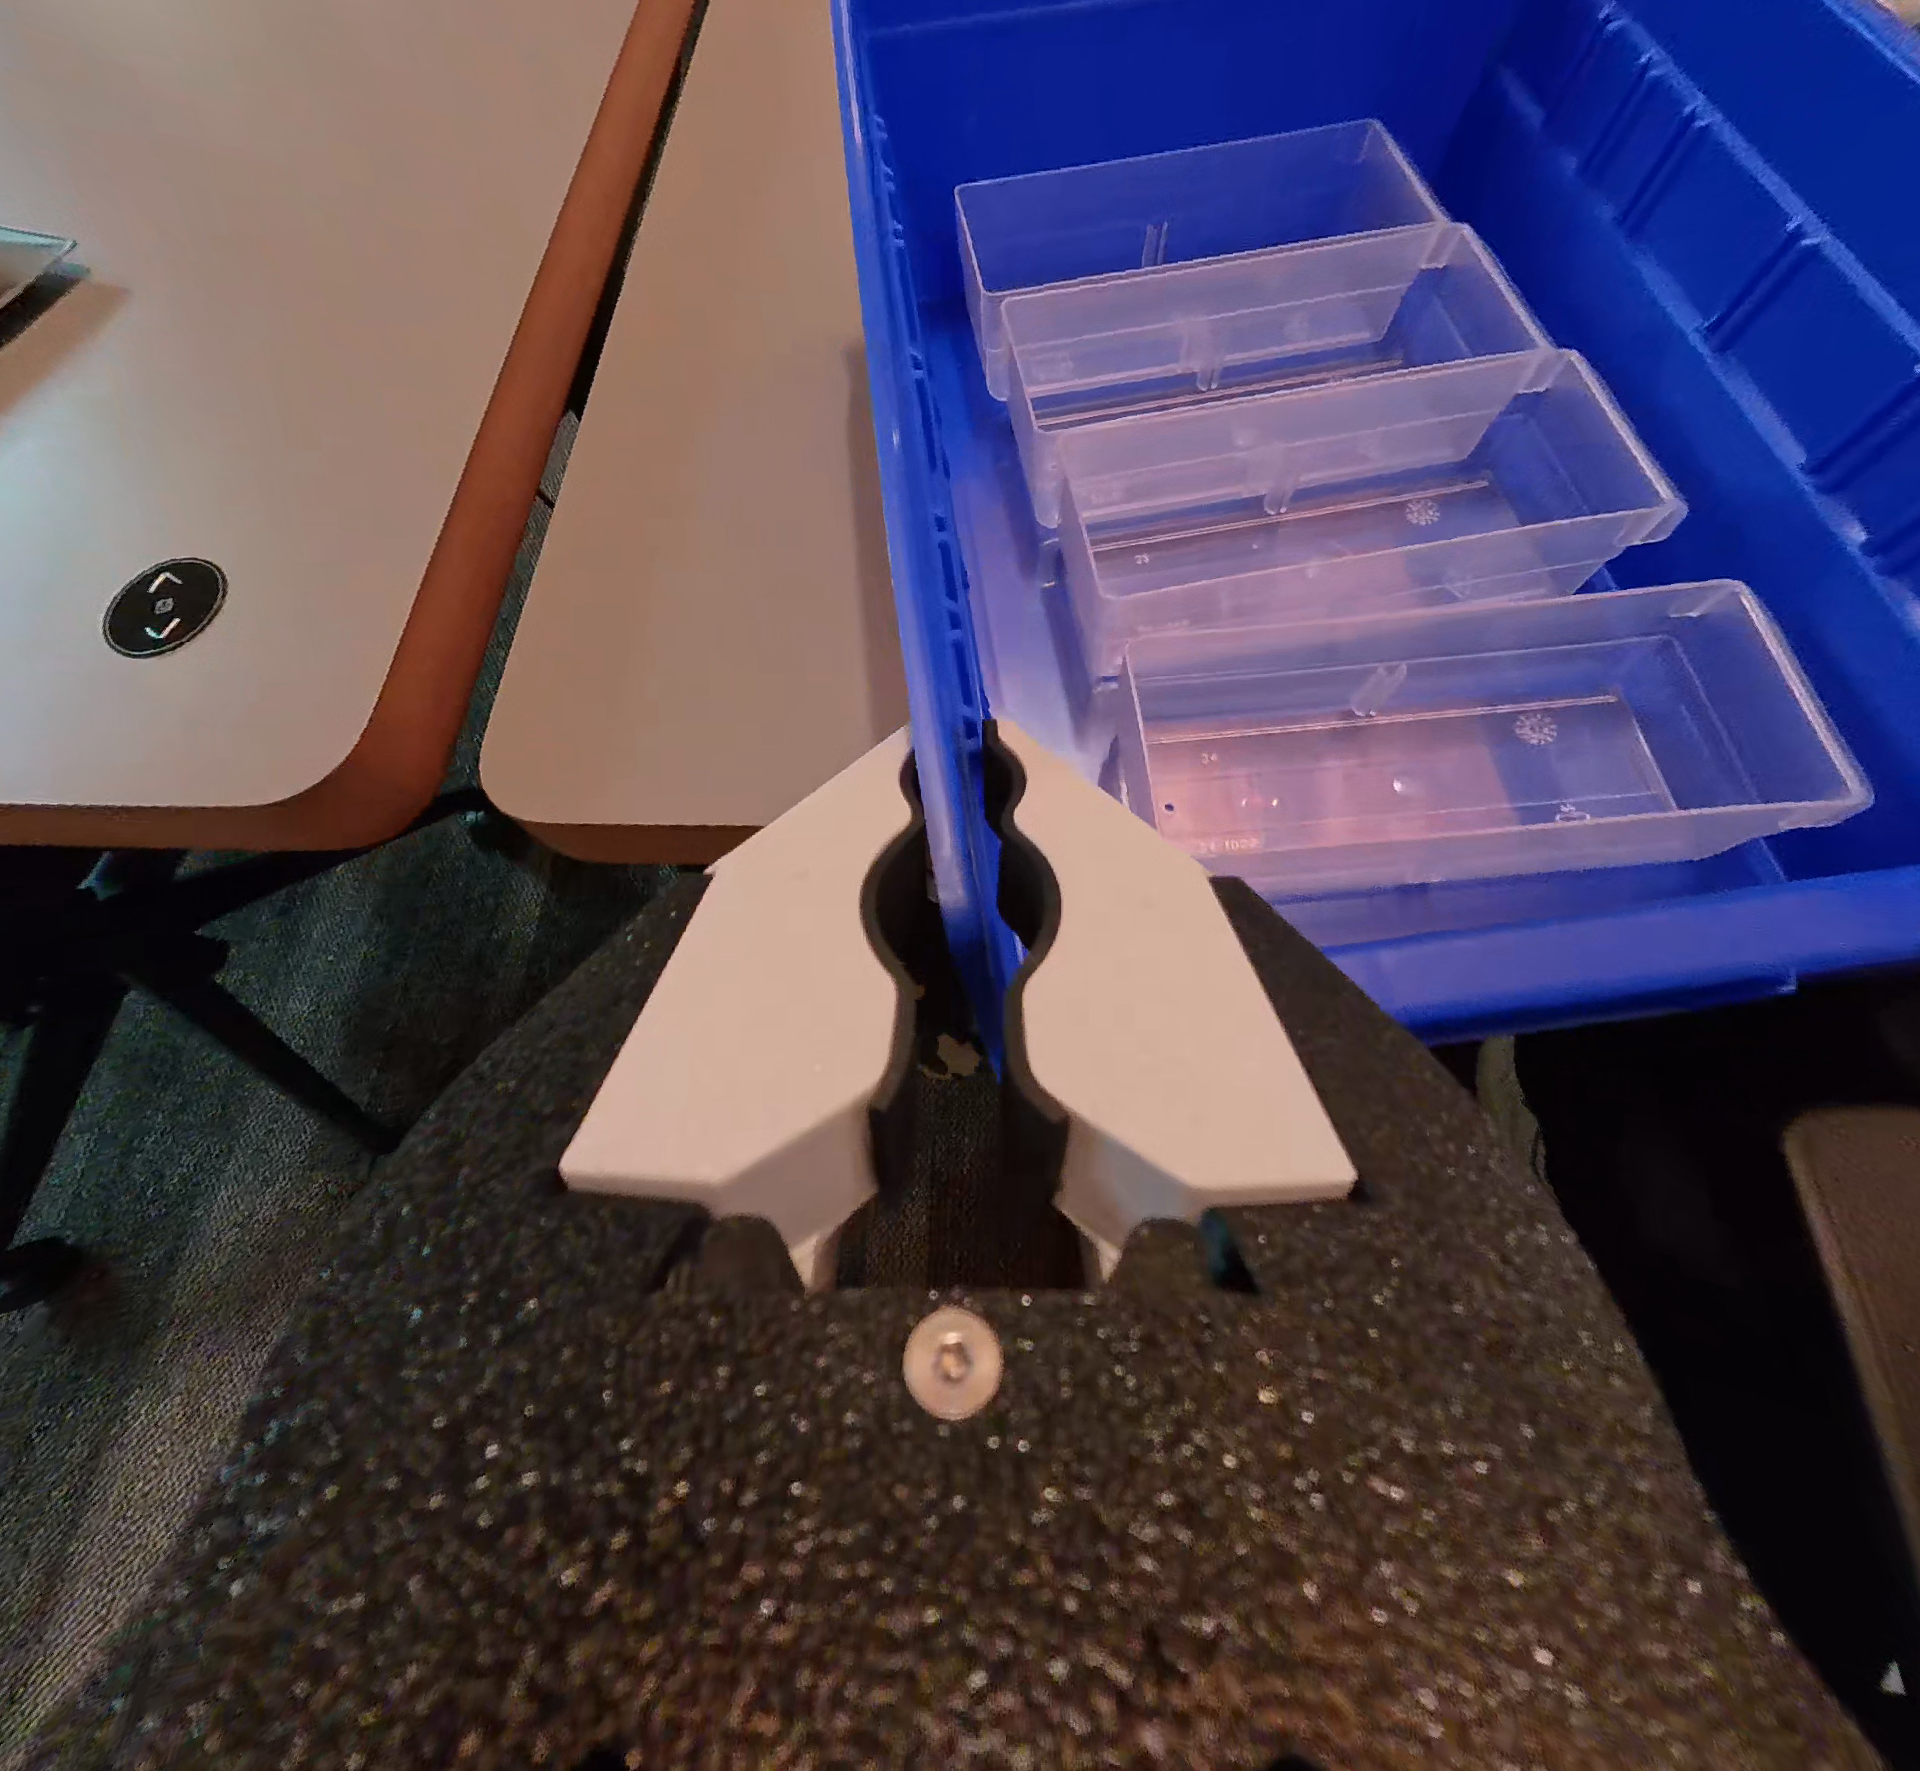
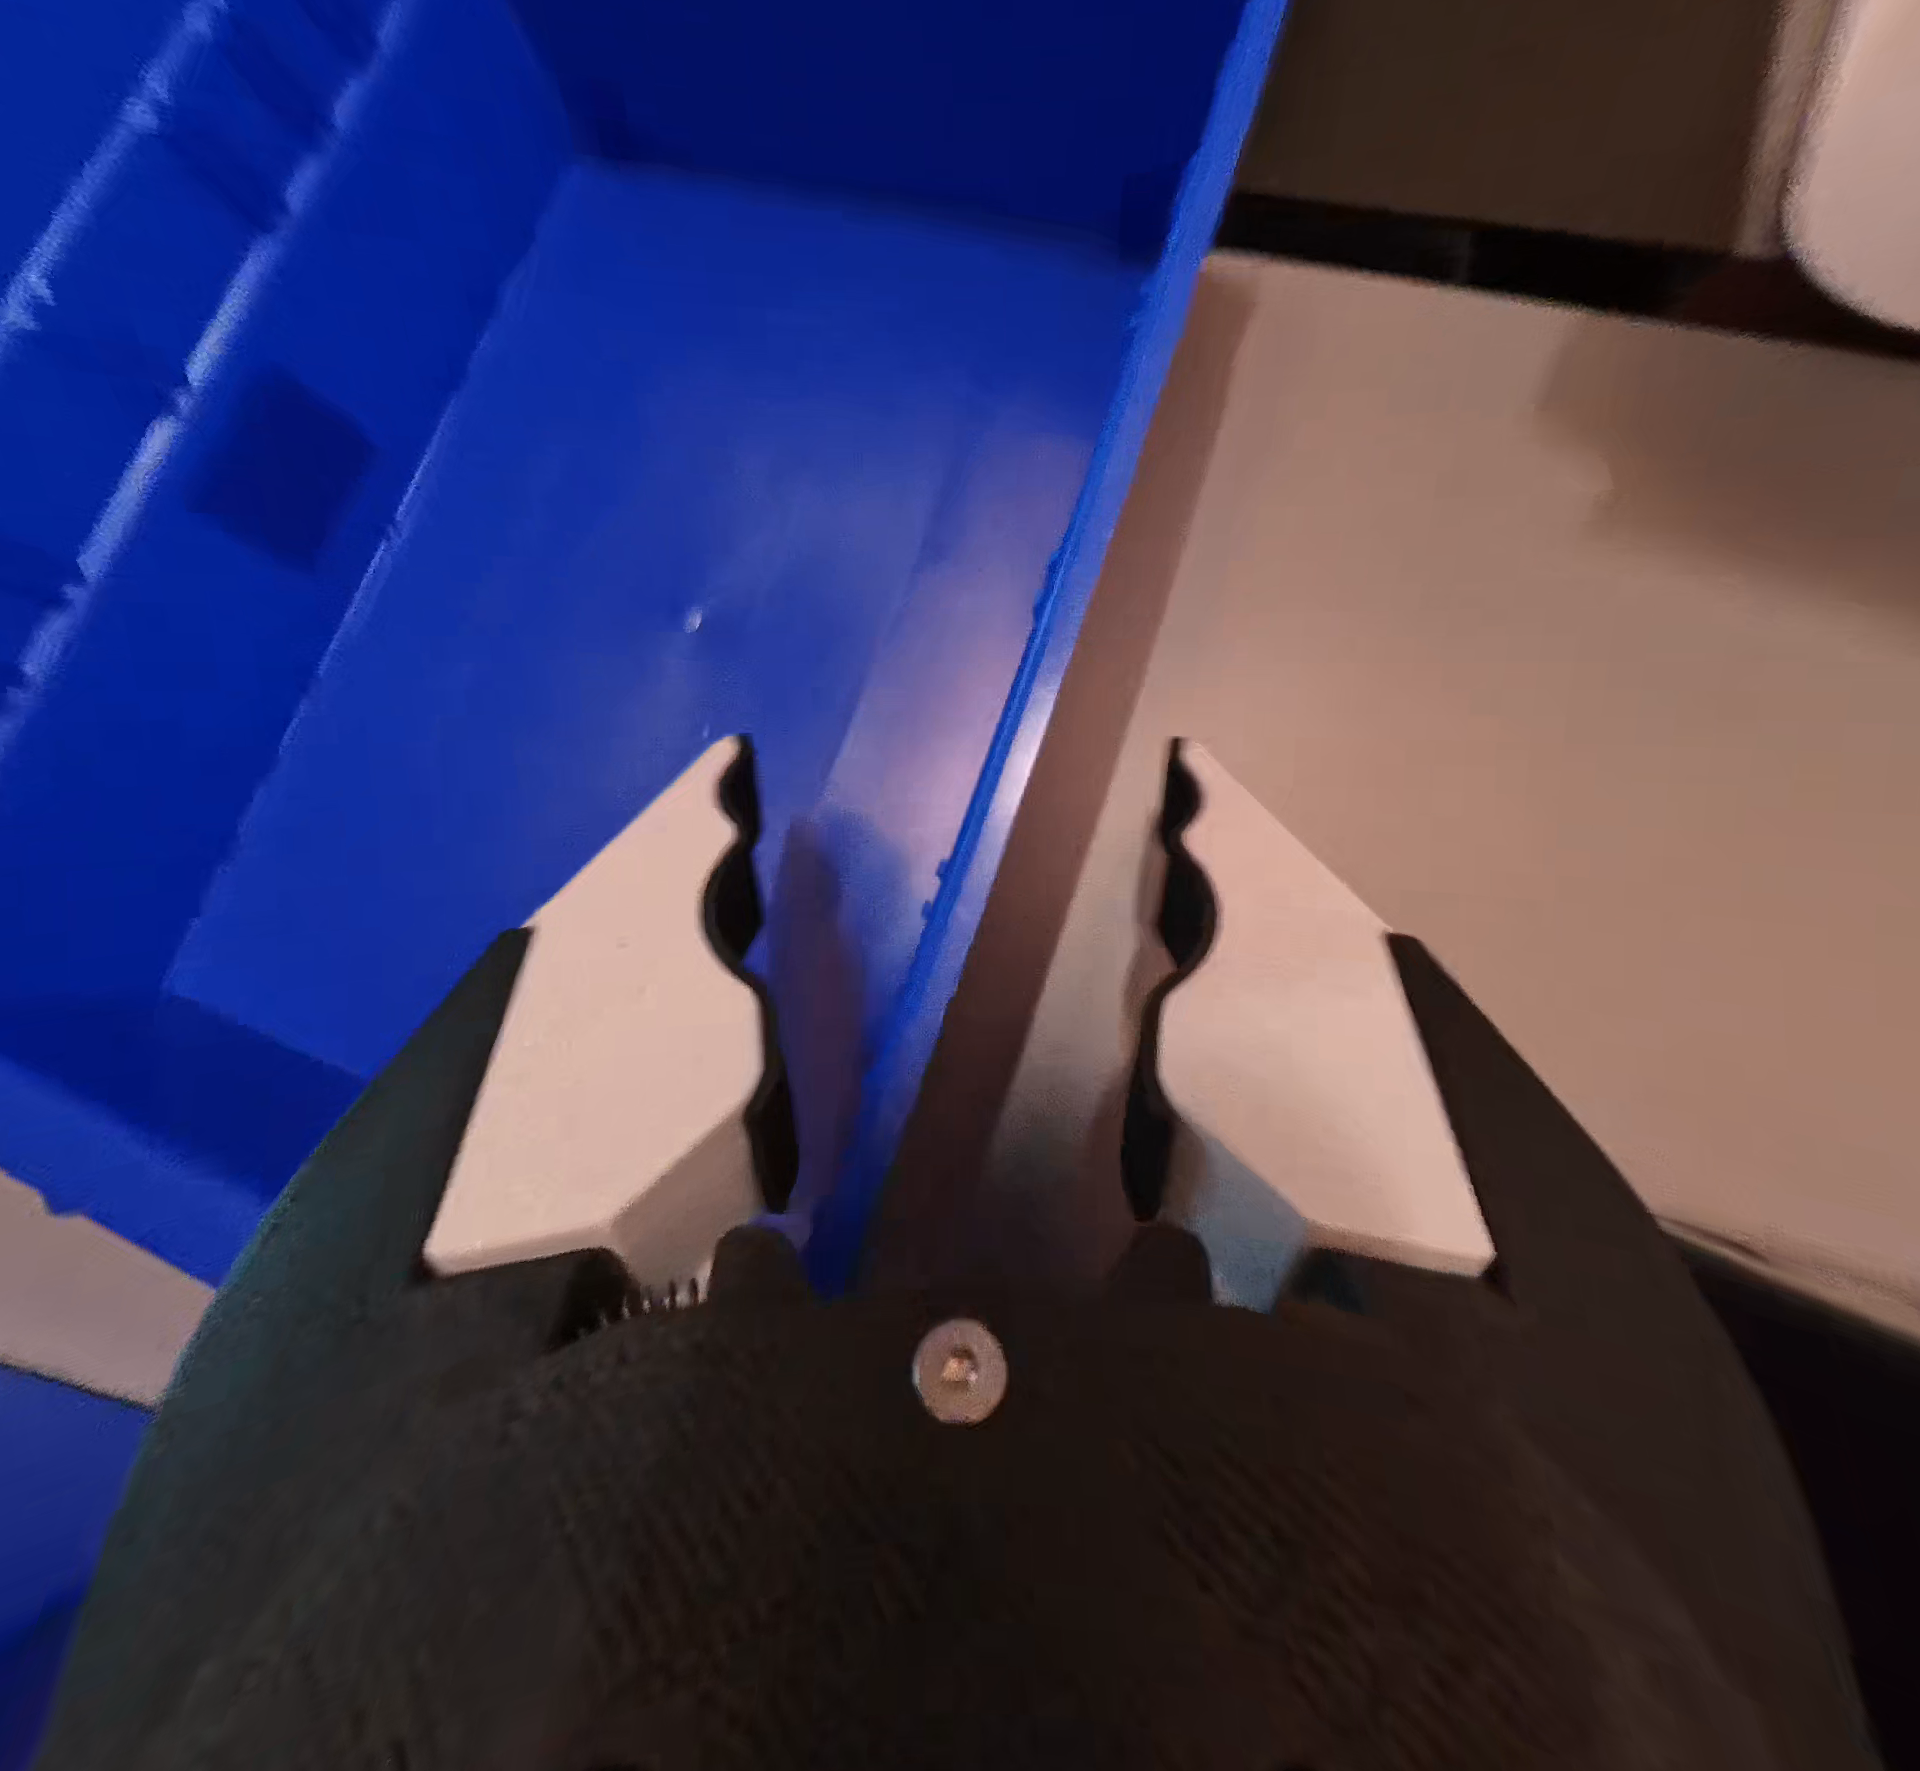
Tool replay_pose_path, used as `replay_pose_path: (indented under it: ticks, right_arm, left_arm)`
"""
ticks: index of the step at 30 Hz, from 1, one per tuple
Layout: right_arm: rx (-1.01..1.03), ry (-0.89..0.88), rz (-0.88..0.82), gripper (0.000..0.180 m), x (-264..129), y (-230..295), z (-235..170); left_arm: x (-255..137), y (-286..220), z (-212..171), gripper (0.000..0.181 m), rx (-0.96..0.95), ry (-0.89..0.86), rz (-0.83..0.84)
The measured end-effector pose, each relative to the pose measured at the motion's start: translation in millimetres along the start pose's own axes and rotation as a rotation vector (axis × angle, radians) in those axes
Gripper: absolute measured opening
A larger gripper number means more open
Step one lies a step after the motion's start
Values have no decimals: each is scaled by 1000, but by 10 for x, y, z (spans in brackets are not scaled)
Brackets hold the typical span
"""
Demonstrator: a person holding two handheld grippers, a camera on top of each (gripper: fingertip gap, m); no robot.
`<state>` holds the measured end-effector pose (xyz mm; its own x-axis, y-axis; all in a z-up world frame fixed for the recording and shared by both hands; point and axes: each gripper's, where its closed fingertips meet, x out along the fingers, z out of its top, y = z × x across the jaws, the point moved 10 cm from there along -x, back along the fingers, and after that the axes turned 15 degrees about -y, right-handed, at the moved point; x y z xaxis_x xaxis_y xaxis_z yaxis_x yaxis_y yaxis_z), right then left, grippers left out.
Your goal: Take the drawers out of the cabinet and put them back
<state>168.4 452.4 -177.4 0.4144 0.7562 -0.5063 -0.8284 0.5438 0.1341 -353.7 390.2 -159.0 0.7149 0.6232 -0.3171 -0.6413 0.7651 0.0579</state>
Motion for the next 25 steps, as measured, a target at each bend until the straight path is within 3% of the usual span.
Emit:
replay_pose_path:
  ticks: [1, 3, 5, 12, 15, 19, 25]
  right_arm:
    - [24, 20, 72, 56, 46, 16, -40]
    - [129, -12, 109, 46, 75, -26, -29]
    - [108, 6, 98, 40, 101, -33, -3]
    - [235, -26, 223, 40, -85, 72, 440]
    - [186, -145, 344, 40, -507, 282, 963]
    - [62, -313, 525, 40, -1363, 468, 1731]
    - [19, -453, 661, 40, -2462, -123, 2561]
  left_arm:
    - [0, -2, -4, 5, 0, -6, 4]
    - [0, -5, -7, 4, -1, -10, 9]
    - [8, -9, -9, 4, -4, -16, 18]
    - [18, -25, -16, 4, -25, -31, 41]
    - [57, -32, 8, 3, -46, -24, 51]
    - [261, -90, 92, 3, -101, -14, 70]
    - [854, -396, 307, 3, -90, -3, 94]
